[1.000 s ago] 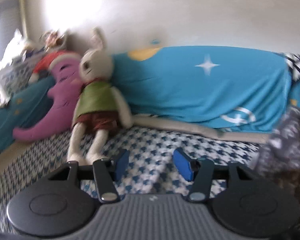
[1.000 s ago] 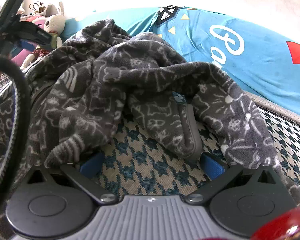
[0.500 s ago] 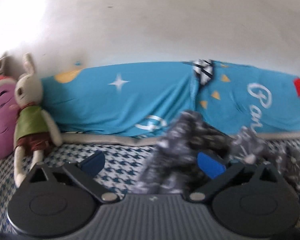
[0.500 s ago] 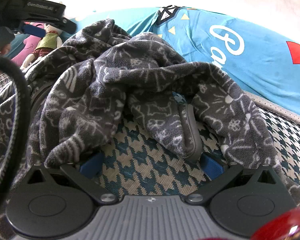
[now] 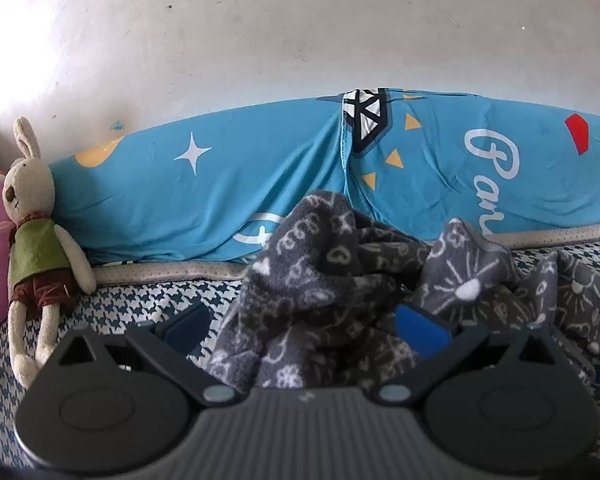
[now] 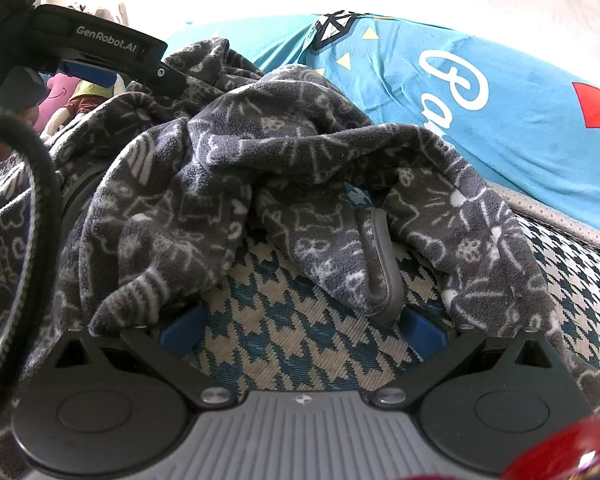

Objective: Fold clothes

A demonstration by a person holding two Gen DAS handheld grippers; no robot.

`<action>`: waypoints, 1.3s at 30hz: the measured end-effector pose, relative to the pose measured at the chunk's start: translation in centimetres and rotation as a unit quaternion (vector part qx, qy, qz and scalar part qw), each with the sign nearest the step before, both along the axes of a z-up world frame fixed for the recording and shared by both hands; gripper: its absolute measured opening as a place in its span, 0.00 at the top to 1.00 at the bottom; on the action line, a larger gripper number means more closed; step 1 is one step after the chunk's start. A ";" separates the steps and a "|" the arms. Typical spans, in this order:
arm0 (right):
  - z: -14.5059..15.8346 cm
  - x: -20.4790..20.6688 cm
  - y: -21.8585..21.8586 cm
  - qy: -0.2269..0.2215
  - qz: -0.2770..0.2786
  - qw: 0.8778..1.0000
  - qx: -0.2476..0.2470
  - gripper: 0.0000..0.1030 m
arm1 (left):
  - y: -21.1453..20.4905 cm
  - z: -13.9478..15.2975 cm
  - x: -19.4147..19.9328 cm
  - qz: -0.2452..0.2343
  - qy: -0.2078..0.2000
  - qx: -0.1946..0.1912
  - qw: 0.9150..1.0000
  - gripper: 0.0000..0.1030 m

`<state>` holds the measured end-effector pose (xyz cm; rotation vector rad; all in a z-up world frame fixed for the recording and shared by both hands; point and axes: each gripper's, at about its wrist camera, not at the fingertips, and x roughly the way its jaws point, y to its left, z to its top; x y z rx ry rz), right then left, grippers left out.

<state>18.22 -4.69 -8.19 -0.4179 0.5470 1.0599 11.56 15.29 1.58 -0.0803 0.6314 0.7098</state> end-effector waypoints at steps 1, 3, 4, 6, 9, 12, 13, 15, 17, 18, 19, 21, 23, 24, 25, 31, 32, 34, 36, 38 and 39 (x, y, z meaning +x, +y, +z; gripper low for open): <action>0.0 0.0 0.0 0.000 0.000 1.000 0.000 0.00 | 0.1 0.0 0.0 0.001 -0.001 -0.001 1.000 0.00; 0.0 0.0 0.0 0.000 0.000 1.000 0.000 0.00 | 0.2 0.1 -0.1 0.004 -0.003 -0.003 1.000 0.00; 0.1 0.0 0.0 0.000 0.000 1.000 0.000 0.00 | 0.3 0.2 -0.1 0.004 -0.004 -0.004 1.000 0.00; 0.1 0.0 0.0 0.000 0.000 1.000 0.000 0.00 | 0.4 0.2 -0.2 0.006 -0.006 -0.004 1.000 0.00; 0.1 0.0 0.0 0.000 0.000 1.000 0.000 0.00 | 0.5 0.2 -0.1 0.007 -0.007 -0.002 1.000 0.00; 0.1 0.0 -0.1 0.000 -0.001 1.000 0.000 0.00 | 0.3 0.3 0.1 0.002 -0.008 0.010 1.000 0.00; 0.1 0.0 -0.1 0.000 -0.001 1.000 0.000 0.00 | 0.1 0.2 0.3 -0.001 -0.005 0.018 1.000 0.00; 0.1 0.0 -0.1 0.000 -0.001 1.000 0.000 0.00 | 0.0 -0.1 0.8 -0.002 0.007 0.033 0.999 0.00; 0.1 0.0 -0.1 0.000 -0.001 1.000 0.000 0.00 | 0.6 -0.8 1.2 0.001 0.022 0.023 0.999 0.00; 0.1 0.0 -0.1 0.000 -0.001 1.000 0.000 0.00 | 0.8 -1.2 1.5 0.002 0.029 0.017 0.999 0.00; 0.1 -0.1 -0.1 0.000 -0.001 1.000 0.000 0.00 | 1.1 -1.6 1.5 0.006 0.031 0.010 0.999 0.00; 0.1 -0.1 -0.1 0.000 -0.001 1.000 0.000 0.00 | 1.7 -1.9 1.4 0.017 0.030 0.000 0.999 0.18; 0.1 -0.1 -0.1 0.000 -0.001 1.000 0.000 0.00 | 2.3 -2.1 1.2 0.027 0.027 -0.013 0.999 0.33; 0.1 -0.1 -0.1 0.000 -0.001 1.000 0.000 0.00 | 2.5 -2.1 1.1 0.032 0.025 -0.018 0.999 0.36; 0.1 -0.1 -0.1 0.000 -0.001 1.000 0.000 0.00 | 2.5 -2.0 0.9 0.036 0.022 -0.017 0.999 0.41; 0.1 -0.1 -0.2 0.000 -0.001 1.000 0.000 0.00 | 2.4 -1.5 0.1 0.059 0.004 -0.006 0.998 0.50; 0.1 -0.1 -0.2 0.000 -0.001 1.000 0.000 0.00 | 2.5 -1.4 -0.1 0.066 -0.001 -0.010 0.998 0.50; 0.1 -0.1 -0.2 0.000 -0.001 1.000 -0.001 0.00 | 3.0 -1.3 -0.7 0.087 -0.009 -0.020 0.996 0.50; 0.1 -0.1 -0.2 0.000 -0.002 1.000 -0.001 0.00 | 3.7 -1.3 -1.5 0.109 -0.016 -0.034 0.993 0.50; 0.1 -0.2 -0.2 0.000 -0.002 1.000 -0.001 0.00 | 4.5 -1.5 -2.5 0.131 -0.022 -0.052 0.990 0.50; 0.1 -0.2 -0.2 0.000 -0.002 1.000 -0.001 0.00 | 4.9 -1.6 -3.0 0.143 -0.024 -0.060 0.988 0.50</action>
